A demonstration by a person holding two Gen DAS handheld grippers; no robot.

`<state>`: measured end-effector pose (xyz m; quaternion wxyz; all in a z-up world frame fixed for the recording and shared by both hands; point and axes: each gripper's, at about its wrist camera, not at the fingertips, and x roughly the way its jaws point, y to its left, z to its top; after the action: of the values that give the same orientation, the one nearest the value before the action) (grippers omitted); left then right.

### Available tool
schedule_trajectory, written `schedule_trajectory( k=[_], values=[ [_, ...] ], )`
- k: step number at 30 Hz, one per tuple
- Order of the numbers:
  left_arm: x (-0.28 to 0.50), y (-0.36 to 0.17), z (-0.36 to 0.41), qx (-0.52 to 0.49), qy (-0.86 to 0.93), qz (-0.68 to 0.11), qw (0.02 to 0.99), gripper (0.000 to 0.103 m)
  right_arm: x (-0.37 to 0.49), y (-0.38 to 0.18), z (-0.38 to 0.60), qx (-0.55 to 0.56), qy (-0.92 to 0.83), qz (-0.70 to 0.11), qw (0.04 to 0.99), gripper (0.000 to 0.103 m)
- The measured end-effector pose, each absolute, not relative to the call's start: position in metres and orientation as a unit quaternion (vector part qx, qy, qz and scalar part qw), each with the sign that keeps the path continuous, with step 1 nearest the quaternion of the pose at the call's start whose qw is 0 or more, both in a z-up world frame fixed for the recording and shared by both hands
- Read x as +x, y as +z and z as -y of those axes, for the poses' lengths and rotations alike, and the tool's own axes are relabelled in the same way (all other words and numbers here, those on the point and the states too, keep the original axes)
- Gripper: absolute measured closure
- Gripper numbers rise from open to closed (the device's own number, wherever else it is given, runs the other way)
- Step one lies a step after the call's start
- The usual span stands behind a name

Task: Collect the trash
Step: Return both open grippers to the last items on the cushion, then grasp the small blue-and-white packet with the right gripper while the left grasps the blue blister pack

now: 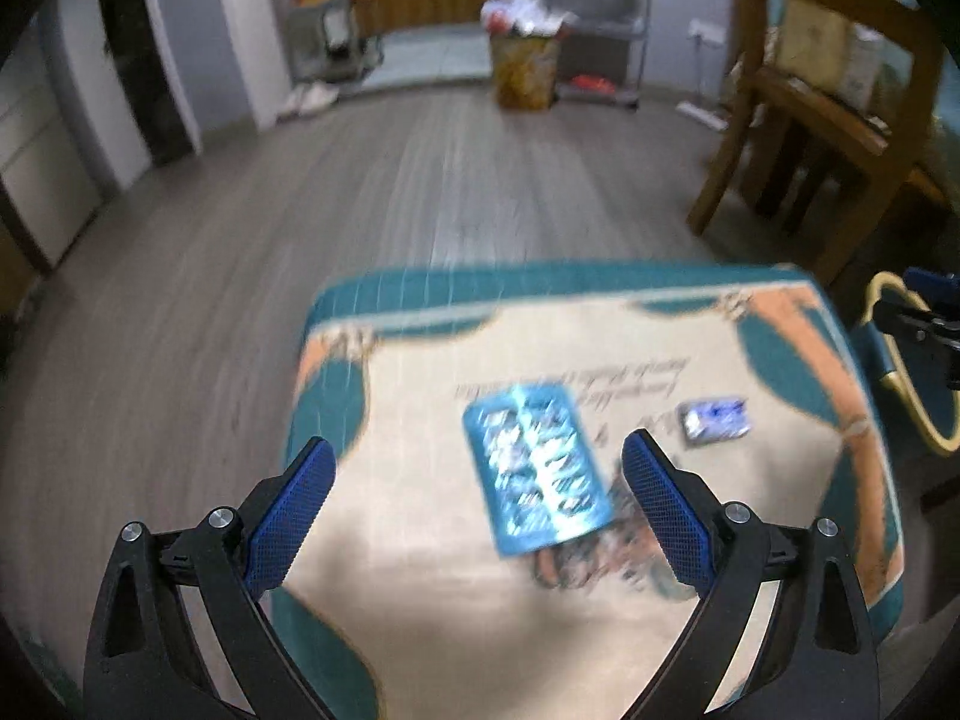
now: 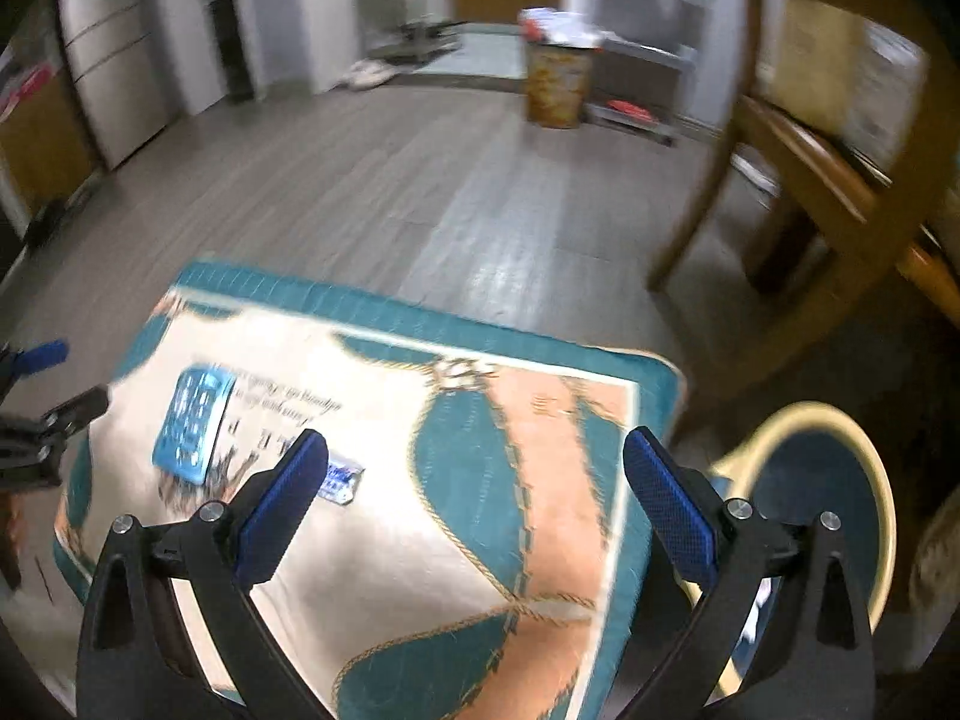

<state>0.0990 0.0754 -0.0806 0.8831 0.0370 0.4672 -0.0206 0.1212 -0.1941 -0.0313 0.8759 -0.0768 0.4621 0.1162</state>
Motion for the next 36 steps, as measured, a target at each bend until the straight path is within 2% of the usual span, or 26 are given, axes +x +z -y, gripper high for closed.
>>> schedule_trajectory(
  k=[3, 8, 13, 15, 21, 23, 24, 26, 28, 36],
  values=[
    [0.105, -0.099, -0.082, 0.035, -0.01, -0.499, 0.866, 0.007, 0.124, -0.053, 0.175, -0.127, 0.169, -0.476, 0.854, 0.009],
    [0.11, -0.099, -0.09, 0.006, -0.007, -0.499, 0.867, 0.007, 0.117, -0.085, 0.145, -0.208, 0.267, -0.48, 0.81, 0.018],
    [0.121, -0.107, -0.087, 0.0, 0.002, -0.509, 0.861, 0.007, 0.118, -0.109, 0.127, -0.236, 0.308, -0.482, 0.786, 0.032],
    [0.125, -0.11, -0.085, 0.0, 0.002, -0.514, 0.858, 0.007, 0.121, -0.116, 0.122, -0.237, 0.313, -0.481, 0.784, 0.032],
    [0.136, -0.131, -0.072, 0.004, -0.007, -0.544, 0.839, 0.007, 0.127, -0.133, 0.11, -0.234, 0.335, -0.485, 0.773, 0.047],
    [0.139, -0.139, -0.068, 0.0, -0.016, -0.555, 0.831, 0.007, 0.13, -0.137, 0.107, -0.23, 0.338, -0.49, 0.77, 0.056],
    [0.141, -0.143, -0.066, -0.002, -0.019, -0.56, 0.828, 0.007, 0.13, -0.138, 0.105, -0.231, 0.34, -0.489, 0.769, 0.057],
    [0.143, -0.148, -0.063, -0.007, -0.024, -0.568, 0.822, 0.007, 0.13, -0.138, 0.104, -0.233, 0.346, -0.487, 0.767, 0.067],
    [0.145, -0.153, -0.063, -0.015, -0.026, -0.577, 0.817, 0.007, 0.129, -0.138, 0.106, -0.228, 0.35, -0.489, 0.766, 0.071],
    [0.148, -0.162, -0.062, -0.023, -0.018, -0.585, 0.811, 0.007, 0.133, -0.134, 0.126, -0.211, 0.33, -0.504, 0.77, 0.073]
  ],
)
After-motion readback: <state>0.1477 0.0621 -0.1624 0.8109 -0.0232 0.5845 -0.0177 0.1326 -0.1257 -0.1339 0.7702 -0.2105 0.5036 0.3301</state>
